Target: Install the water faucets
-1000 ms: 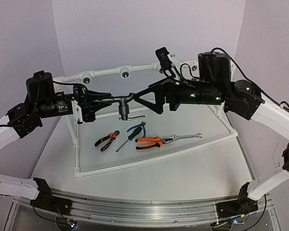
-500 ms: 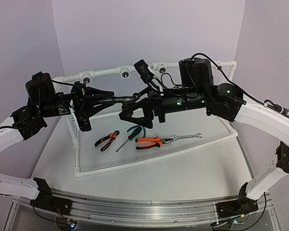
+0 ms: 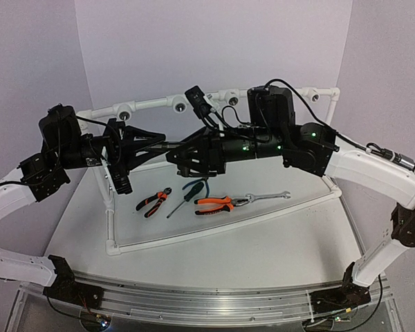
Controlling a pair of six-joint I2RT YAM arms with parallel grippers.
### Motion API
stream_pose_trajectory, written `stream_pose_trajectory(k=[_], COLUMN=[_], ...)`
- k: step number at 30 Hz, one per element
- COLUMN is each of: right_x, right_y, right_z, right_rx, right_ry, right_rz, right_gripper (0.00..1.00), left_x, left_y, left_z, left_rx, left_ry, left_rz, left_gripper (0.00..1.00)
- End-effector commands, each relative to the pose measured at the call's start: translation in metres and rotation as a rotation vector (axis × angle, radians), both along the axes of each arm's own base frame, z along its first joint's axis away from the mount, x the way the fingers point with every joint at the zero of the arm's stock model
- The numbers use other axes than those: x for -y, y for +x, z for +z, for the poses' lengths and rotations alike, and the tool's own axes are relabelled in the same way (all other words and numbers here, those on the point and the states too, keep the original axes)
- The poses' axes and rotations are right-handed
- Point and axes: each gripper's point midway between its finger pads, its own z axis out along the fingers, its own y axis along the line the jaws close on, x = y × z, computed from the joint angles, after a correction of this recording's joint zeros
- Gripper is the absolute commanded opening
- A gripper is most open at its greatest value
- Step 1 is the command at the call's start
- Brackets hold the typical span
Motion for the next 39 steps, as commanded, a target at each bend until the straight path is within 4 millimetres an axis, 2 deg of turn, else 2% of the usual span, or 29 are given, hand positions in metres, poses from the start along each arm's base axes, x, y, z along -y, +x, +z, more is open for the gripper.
stream_pose_trajectory(k=[1,2,3,6,10,12,16,19,23,26,29,30,31,33,34,35,39], right_x=[-0.005,-0.005,-0.004,0.0,0.004,0.006,0.019,0.036,0.062,0.08,0.082,0.081,0.081,0.078,0.077,0.077,0.081], right_y=[0.001,0.002,0.003,0.008,0.013,0.017,0.035,0.053,0.078,0.098,0.105,0.106,0.107,0.108,0.108,0.107,0.104], right_z=[0.024,0.024,0.023,0.017,0.012,0.011,0.006,0.004,0.008,0.01,0.006,0.004,0.002,-0.002,-0.003,-0.003,-0.001], right_rx=[0.019,0.017,0.014,0.006,-0.01,-0.013,-0.017,-0.02,-0.002,0.02,0.056,0.062,0.066,0.076,0.082,0.088,0.102], right_ry=[0.079,0.078,0.076,0.062,0.053,0.051,0.038,0.036,0.041,0.031,-0.007,-0.02,-0.034,-0.058,-0.067,-0.072,-0.074], right_rz=[0.011,0.002,-0.009,-0.052,-0.091,-0.117,-0.243,-0.373,-0.577,-0.728,-0.764,-0.768,-0.768,-0.76,-0.756,-0.75,-0.745], right_gripper=[0.13,0.03,0.01,0.0,0.0,0.0,0.0,0.0,0.0,0.0,0.0,0.0,0.0,0.0,0.0,0.0,0.0], left_x=[-0.003,-0.003,-0.003,-0.003,-0.003,-0.001,-0.002,-0.006,-0.013,-0.015,-0.008,-0.006,-0.007,-0.005,-0.005,-0.007,-0.024], left_y=[-0.007,-0.006,-0.006,-0.002,0.002,0.009,0.03,0.047,0.073,0.107,0.143,0.15,0.16,0.173,0.178,0.182,0.195], left_z=[0.03,0.03,0.032,0.037,0.033,0.028,0.023,0.019,-0.003,-0.002,-0.007,0.004,0.004,0.001,-0.007,0.0,0.002], left_rx=[0.068,0.062,0.055,0.026,0.022,0.016,-0.035,-0.127,-0.323,-0.556,-0.768,-0.813,-0.865,-0.949,-0.995,-1.02,-1.063], left_ry=[-0.073,-0.075,-0.079,-0.092,-0.083,-0.058,-0.029,0.012,0.104,0.099,0.106,0.086,0.077,0.09,0.117,0.111,0.129], left_rz=[-0.02,-0.018,-0.015,-0.001,0.022,0.051,0.157,0.252,0.409,0.575,0.73,0.755,0.812,0.873,0.904,0.917,0.981], left_gripper=[0.0,0.0,0.0,0.0,0.0,0.07,0.73,0.88,0.94,0.94,0.93,0.93,0.93,0.93,0.93,0.94,0.99])
